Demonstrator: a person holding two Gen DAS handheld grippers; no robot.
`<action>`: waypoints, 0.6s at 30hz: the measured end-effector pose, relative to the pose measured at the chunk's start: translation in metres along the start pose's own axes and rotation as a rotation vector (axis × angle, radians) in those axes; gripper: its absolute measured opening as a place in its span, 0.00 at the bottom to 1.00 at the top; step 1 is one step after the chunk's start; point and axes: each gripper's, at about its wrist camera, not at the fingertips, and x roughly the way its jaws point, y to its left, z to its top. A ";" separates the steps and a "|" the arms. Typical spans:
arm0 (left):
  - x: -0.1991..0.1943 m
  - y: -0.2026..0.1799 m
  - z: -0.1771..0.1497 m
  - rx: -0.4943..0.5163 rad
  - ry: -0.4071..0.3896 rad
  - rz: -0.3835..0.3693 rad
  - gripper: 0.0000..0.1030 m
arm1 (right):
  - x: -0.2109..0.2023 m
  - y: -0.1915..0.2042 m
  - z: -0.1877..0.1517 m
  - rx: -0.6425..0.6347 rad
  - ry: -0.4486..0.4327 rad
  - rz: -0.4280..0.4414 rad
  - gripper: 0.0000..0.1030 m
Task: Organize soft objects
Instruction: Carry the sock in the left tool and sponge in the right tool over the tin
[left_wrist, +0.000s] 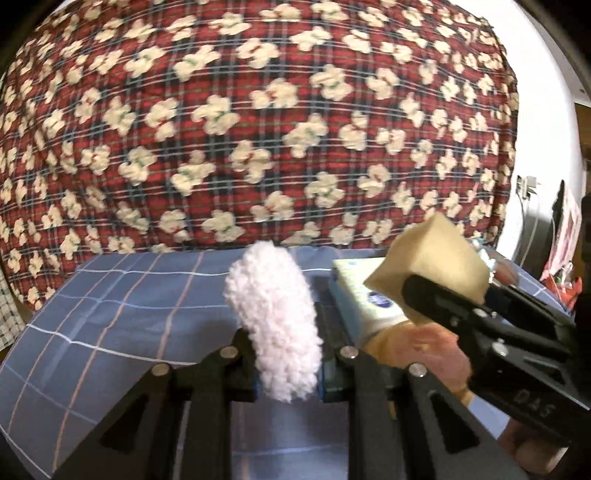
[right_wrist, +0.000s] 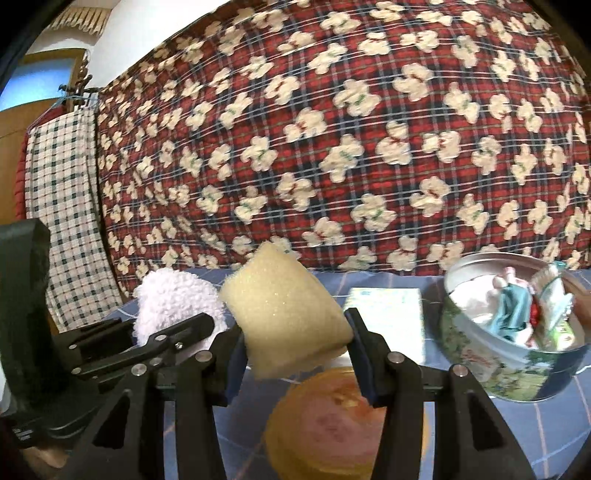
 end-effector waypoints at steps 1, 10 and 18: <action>0.000 -0.004 0.001 0.006 -0.003 -0.004 0.18 | -0.002 -0.005 0.000 0.004 -0.003 -0.007 0.50; 0.002 -0.051 0.011 0.039 -0.015 -0.073 0.18 | -0.024 -0.056 0.004 0.039 -0.047 -0.091 0.50; 0.009 -0.099 0.022 0.084 -0.029 -0.140 0.18 | -0.044 -0.109 0.008 0.066 -0.082 -0.191 0.50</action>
